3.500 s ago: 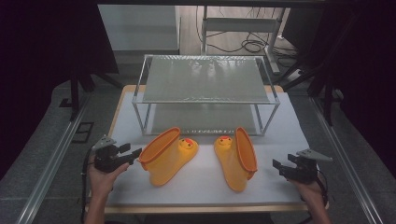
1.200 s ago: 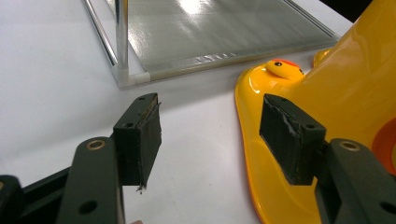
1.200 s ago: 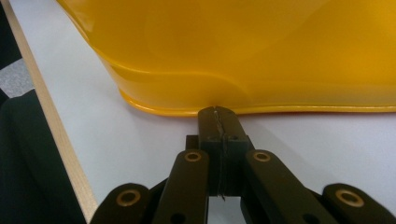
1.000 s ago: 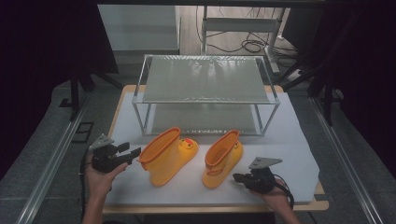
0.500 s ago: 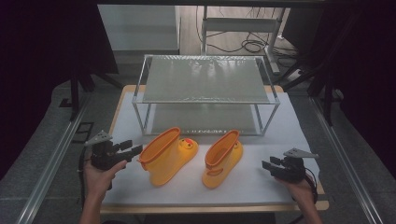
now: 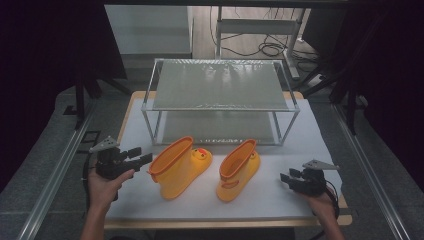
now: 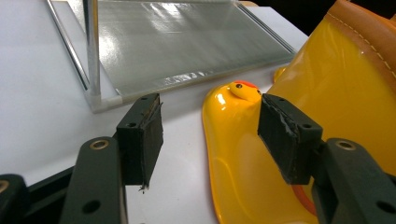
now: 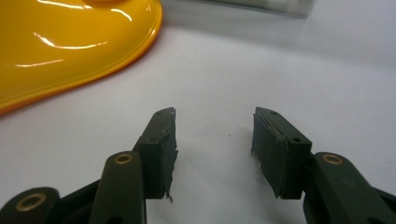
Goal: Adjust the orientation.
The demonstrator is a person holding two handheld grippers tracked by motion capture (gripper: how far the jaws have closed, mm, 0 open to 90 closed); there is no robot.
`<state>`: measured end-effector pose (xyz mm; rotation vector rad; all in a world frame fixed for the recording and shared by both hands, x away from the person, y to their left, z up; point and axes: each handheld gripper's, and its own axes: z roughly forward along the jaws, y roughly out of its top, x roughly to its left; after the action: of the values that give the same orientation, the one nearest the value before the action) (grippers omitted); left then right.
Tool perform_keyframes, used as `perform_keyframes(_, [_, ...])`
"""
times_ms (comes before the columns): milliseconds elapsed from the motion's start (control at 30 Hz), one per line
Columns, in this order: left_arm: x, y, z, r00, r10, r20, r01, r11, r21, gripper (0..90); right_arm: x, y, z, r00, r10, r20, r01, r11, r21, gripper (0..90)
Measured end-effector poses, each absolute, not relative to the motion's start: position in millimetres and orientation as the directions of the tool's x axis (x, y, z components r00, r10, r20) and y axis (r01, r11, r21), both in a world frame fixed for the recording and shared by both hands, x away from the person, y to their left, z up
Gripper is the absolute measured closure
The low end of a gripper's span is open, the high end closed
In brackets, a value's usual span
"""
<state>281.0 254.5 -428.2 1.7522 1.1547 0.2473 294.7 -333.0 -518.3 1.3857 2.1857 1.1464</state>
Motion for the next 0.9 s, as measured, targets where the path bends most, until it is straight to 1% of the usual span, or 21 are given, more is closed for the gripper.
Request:
perform_keyframes(67, [280.1,256.1,-425.9,0.526,0.787,-0.324,0.584,-0.057,0.810,40.3,294.7,-333.1,-518.3,-0.483,0.862,0.153,0.615,0.210,0.760,48.9])
perform_keyframes(133, [277.8,261.0,-417.2,0.541,0.764,-0.351,0.576,-0.033,0.817,41.6,294.4,-333.3,-518.6,-0.484,0.861,0.155,0.614,0.208,0.761,48.7])
perform_keyframes(167, [277.8,261.0,-417.2,0.541,0.764,-0.351,0.576,-0.033,0.817,41.8,294.4,-333.3,-518.6,-0.484,0.861,0.155,0.614,0.208,0.761,48.7])
perform_keyframes(233, [275.6,264.9,-401.0,0.565,0.739,-0.368,0.565,-0.021,0.825,42.0,294.4,-333.5,-518.7,-0.485,0.861,0.155,0.613,0.208,0.762,48.5])
perform_keyframes(267, [275.6,264.9,-401.0,0.565,0.739,-0.368,0.565,-0.021,0.825,42.0,294.4,-333.5,-518.7,-0.485,0.861,0.155,0.613,0.208,0.762,48.5])
perform_keyframes(300, [275.6,264.7,-393.3,0.580,0.723,-0.375,0.562,-0.022,0.827,42.0,294.5,-333.5,-518.8,-0.485,0.861,0.156,0.614,0.208,0.762,48.4])
perform_keyframes(367, [276.5,261.5,-382.1,0.602,0.707,-0.370,0.558,-0.042,0.829,42.0,294.7,-333.5,-518.8,-0.485,0.861,0.156,0.613,0.208,0.762,48.2])
perform_keyframes(433, [279.0,254.8,-370.1,0.623,0.702,-0.345,0.551,-0.081,0.831,41.7,294.9,-333.6,-518.9,-0.485,0.860,0.156,0.613,0.207,0.762,48.1])
perform_keyframes(567, [286.8,238.2,-350.1,0.661,0.667,-0.342,0.555,-0.128,0.822,41.0,294.9,-333.6,-518.9,-0.486,0.860,0.157,0.613,0.207,0.762,47.9])
perform_keyframes(667, [291.9,222.8,-336.8,0.680,0.661,-0.318,0.551,-0.174,0.816,41.3,295.1,-334.0,-519.0,-0.485,0.859,0.161,0.615,0.204,0.762,47.9])
perform_keyframes(900, [299.9,191.2,-323.4,0.720,0.610,-0.329,0.570,-0.251,0.782,43.2,295.0,-334.2,-518.8,-0.485,0.859,0.163,0.617,0.204,0.760,47.9])
